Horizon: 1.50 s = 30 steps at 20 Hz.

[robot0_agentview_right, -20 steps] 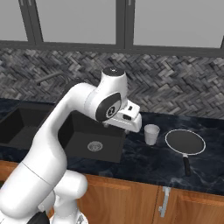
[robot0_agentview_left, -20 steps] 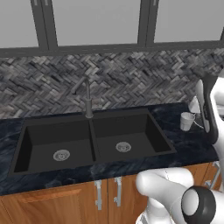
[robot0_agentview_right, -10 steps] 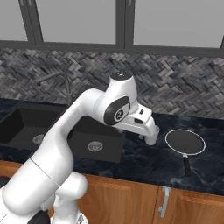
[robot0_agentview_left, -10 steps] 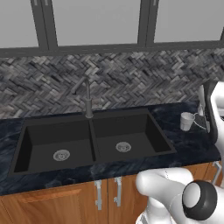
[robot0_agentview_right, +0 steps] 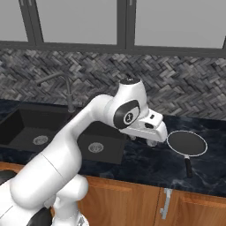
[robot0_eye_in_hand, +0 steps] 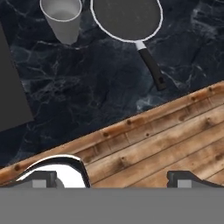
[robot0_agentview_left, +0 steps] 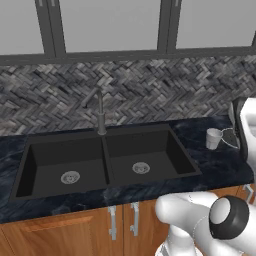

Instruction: Place the pan in the left basin and the glass cup in the right basin of the sink.

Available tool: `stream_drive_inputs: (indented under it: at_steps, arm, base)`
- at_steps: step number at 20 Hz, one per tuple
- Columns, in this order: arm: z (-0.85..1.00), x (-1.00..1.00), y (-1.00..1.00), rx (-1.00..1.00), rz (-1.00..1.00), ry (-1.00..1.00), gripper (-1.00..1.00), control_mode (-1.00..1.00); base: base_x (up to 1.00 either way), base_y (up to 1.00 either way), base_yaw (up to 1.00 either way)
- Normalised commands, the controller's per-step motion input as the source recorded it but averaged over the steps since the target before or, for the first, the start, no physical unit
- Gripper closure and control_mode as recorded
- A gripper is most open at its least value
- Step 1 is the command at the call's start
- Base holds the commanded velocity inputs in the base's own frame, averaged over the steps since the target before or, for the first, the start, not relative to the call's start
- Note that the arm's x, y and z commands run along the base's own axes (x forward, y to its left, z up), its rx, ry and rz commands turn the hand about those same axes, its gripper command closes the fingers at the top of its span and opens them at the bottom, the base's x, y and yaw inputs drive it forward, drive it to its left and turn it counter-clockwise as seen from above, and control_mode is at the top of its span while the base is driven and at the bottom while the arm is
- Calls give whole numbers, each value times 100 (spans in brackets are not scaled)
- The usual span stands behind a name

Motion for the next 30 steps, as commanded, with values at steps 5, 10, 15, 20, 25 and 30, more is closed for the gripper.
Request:
stream_drive_inputs:
  at_steps: [5,10,15,20,25,30]
  arm:
    - [-19,0,-35,-1,0,6,-100,-100]
    - [-20,0,-30,0,0,7,-100,-100]
    - [-20,0,-27,0,0,10,-100,-100]
    - [-20,3,-28,0,0,14,-100,-100]
    - [-20,8,-26,0,1,16,-100,-100]
    - [-20,10,-14,0,6,3,-100,-100]
  base:
    - [0,0,0]
    - [0,0,0]
    - [0,0,0]
    - [0,0,0]
    - [0,0,0]
    - [0,0,0]
